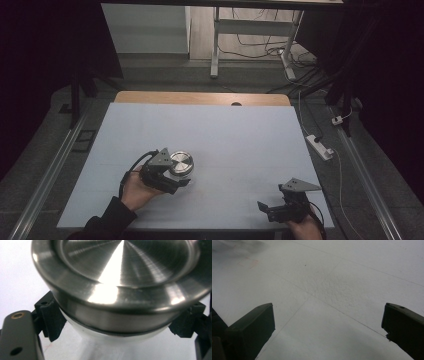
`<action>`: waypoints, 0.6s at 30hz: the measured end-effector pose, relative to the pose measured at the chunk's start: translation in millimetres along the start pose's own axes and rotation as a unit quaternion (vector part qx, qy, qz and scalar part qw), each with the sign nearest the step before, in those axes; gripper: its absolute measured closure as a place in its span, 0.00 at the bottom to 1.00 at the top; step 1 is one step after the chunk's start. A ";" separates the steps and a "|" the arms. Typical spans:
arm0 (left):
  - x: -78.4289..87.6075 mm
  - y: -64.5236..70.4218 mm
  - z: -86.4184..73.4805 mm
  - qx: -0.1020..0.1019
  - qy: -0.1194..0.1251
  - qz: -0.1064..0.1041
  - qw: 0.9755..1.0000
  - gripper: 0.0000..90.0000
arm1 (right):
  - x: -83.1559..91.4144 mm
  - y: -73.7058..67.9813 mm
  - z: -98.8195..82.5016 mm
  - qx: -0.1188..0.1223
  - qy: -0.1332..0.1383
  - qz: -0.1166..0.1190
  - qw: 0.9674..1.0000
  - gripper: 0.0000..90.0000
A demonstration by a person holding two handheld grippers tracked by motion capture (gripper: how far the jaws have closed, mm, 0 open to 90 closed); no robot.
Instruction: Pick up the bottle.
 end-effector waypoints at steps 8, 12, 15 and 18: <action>2.4 -4.5 15.0 -0.002 0.011 -0.004 1.000 0.18 | 0.1 0.0 0.0 0.000 0.001 0.001 1.000 0.00; 1.6 -6.0 22.9 -0.003 0.017 -0.007 1.000 0.18 | 0.1 0.1 0.1 0.000 0.001 0.001 1.000 0.00; -0.1 -6.0 28.2 -0.007 0.018 -0.010 1.000 0.18 | 0.1 0.1 0.0 0.000 0.001 0.001 1.000 0.00; -2.4 -5.5 33.0 -0.009 0.021 -0.012 1.000 0.18 | 0.1 0.1 0.0 0.000 0.001 0.001 1.000 0.00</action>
Point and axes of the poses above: each handheld gripper's, and its own axes: x roughly backward along the jaws, z roughly out of its top, y roughly to its right, the point moved 7 cm from there along -x, roughly forward along the jaws, and after that the axes turned 6 degrees about -x, right-handed, at the moved point
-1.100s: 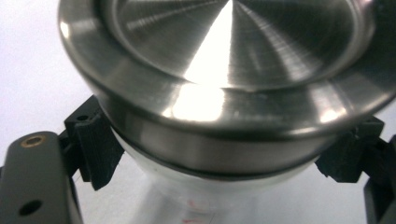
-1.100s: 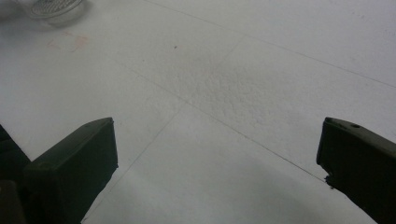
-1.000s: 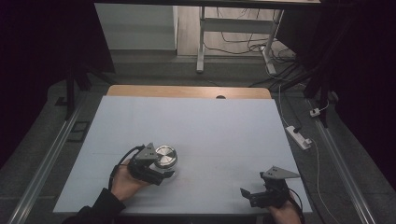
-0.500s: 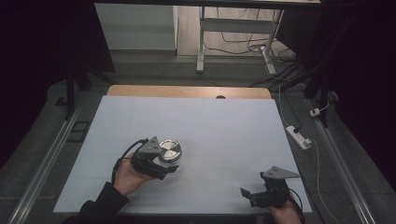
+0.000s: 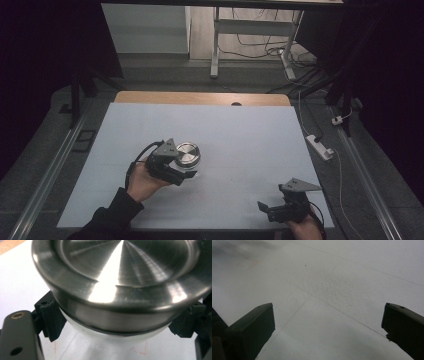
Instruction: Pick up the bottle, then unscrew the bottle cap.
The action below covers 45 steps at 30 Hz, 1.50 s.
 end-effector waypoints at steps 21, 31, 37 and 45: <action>-17.3 8.0 13.2 -0.009 0.000 -0.021 1.000 0.18 | 0.3 -1.4 1.1 0.006 0.003 0.000 1.000 0.00; -18.6 11.0 13.1 -0.010 0.000 -0.025 1.000 0.18 | 2.9 -10.1 9.4 0.006 0.015 0.017 1.000 0.00; -19.7 10.6 11.3 -0.007 -0.001 -0.026 1.000 0.18 | 3.3 -25.3 22.5 0.022 0.035 0.039 0.998 0.00; -18.6 10.4 10.7 -0.006 0.002 -0.027 1.000 0.18 | -1.4 -43.1 34.7 0.050 0.037 0.065 0.996 0.00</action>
Point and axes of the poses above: each handheld gripper's, and its own axes: x roughly backward along the jaws, z roughly out of its top, y roughly to its right, the point moved 7 cm from there along -x, roughly forward along the jaws, and after that the axes turned 6 degrees about -x, right-handed, at the moved point
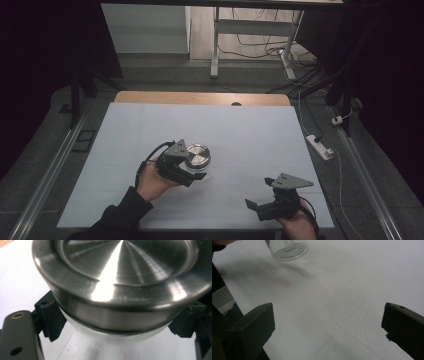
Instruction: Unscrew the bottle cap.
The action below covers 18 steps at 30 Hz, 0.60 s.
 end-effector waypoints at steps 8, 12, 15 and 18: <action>0.8 -1.0 -0.6 -0.001 -0.001 0.002 1.000 0.18 | -5.8 -14.7 16.6 0.009 0.008 0.036 0.999 0.00; 0.4 -0.1 -0.7 -0.001 0.001 -0.002 1.000 0.18 | -8.5 -22.8 28.2 0.012 0.016 0.053 0.998 0.00; 0.0 0.7 -0.7 -0.003 0.000 -0.004 1.000 0.18 | -11.6 -28.8 36.8 0.010 0.019 0.068 0.997 0.00; -0.3 1.0 -0.8 -0.004 0.000 -0.005 1.000 0.18 | -16.2 -33.4 45.8 0.011 0.019 0.071 0.997 0.00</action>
Point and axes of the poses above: each handheld gripper's, and its own axes: x roughly backward along the jaws, z roughly out of its top, y roughly to its right, the point moved 7 cm from there along -x, roughly forward along the jaws, and after that the axes turned 6 degrees about -x, right-handed, at the moved point
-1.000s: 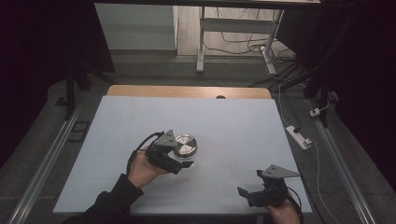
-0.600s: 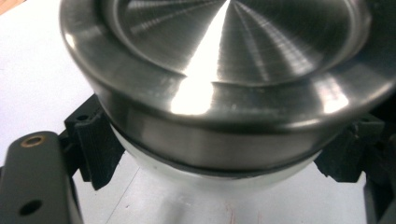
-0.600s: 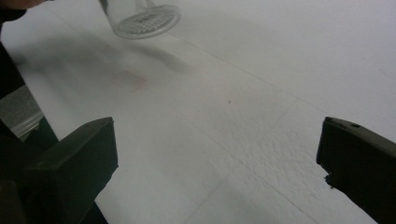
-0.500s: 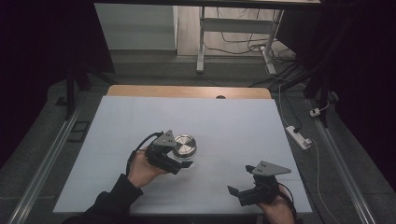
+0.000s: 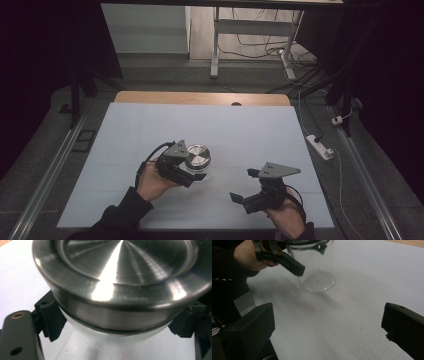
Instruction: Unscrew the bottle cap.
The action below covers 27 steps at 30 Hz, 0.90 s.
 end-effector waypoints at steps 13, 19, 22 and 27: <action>0.8 -0.4 -0.4 0.002 0.000 0.002 1.000 0.18 | -23.6 -17.5 32.5 0.046 -0.011 0.000 0.999 0.00; 0.3 0.3 -0.4 0.001 -0.002 0.002 1.000 0.18 | -32.6 -22.5 47.2 0.048 -0.011 0.005 0.999 0.00; 0.0 1.1 0.1 0.000 -0.002 0.002 1.000 0.18 | -40.8 -23.7 54.9 0.048 -0.014 0.008 0.999 0.00; -0.5 1.7 0.3 0.001 -0.003 0.003 1.000 0.18 | -51.3 -22.3 61.8 0.050 -0.015 0.000 0.999 0.00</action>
Point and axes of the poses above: each handheld gripper's, and its own axes: x roughly backward along the jaws, z roughly out of its top, y roughly to its right, the point moved 7 cm from there along -x, roughly forward along the jaws, and after that the axes turned 6 degrees about -x, right-handed, at the moved point
